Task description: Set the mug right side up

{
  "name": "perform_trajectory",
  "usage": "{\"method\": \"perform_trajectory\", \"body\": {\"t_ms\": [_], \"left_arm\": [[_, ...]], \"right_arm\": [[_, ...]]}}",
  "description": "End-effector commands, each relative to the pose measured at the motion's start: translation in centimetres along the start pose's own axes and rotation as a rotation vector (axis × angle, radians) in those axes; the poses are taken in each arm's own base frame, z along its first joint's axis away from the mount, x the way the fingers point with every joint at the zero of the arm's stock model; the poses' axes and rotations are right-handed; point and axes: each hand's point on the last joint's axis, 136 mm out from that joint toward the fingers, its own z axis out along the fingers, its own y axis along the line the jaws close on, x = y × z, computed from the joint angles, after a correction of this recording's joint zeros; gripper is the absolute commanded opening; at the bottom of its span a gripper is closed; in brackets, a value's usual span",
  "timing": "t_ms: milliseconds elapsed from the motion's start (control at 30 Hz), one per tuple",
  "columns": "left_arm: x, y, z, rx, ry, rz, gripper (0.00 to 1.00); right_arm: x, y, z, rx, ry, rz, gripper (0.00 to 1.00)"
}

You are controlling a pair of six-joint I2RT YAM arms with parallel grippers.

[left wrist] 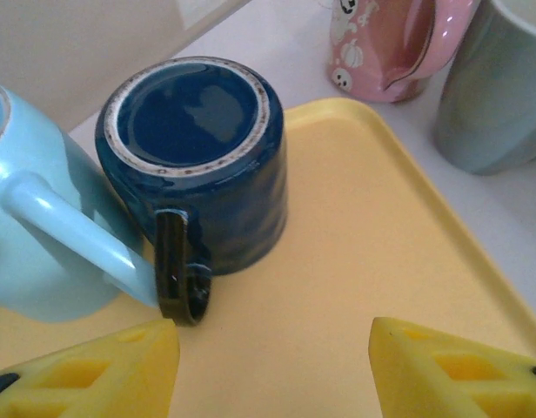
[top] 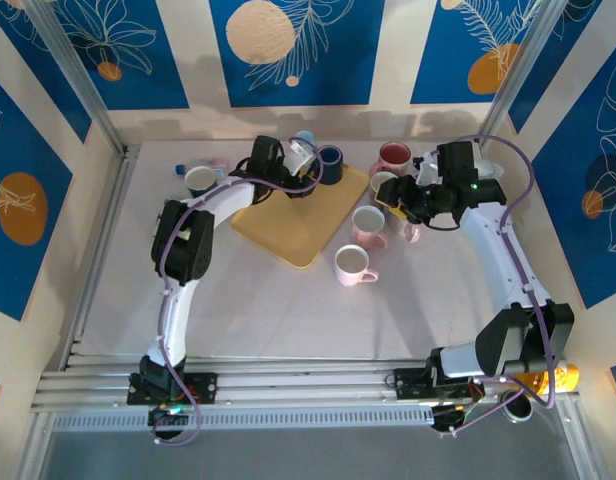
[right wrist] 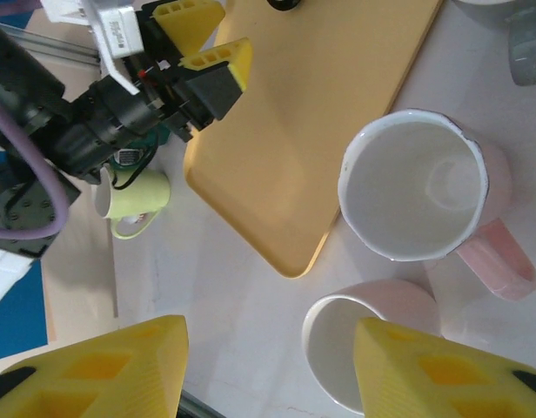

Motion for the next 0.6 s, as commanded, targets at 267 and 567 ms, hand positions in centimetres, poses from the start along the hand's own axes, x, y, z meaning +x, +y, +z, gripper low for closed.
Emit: {"method": "perform_trajectory", "body": {"t_ms": [267,567], "left_arm": [[-2.2,2.0,2.3,-0.032,-0.203,0.328,0.63],[-1.5,2.9,4.1,-0.031,-0.179,0.356,0.63]], "right_arm": [[1.1,-0.9,-1.2,-0.068,0.03,0.062,0.52],[0.4,-1.0,-1.8,-0.109,0.018,0.094,0.52]]}}
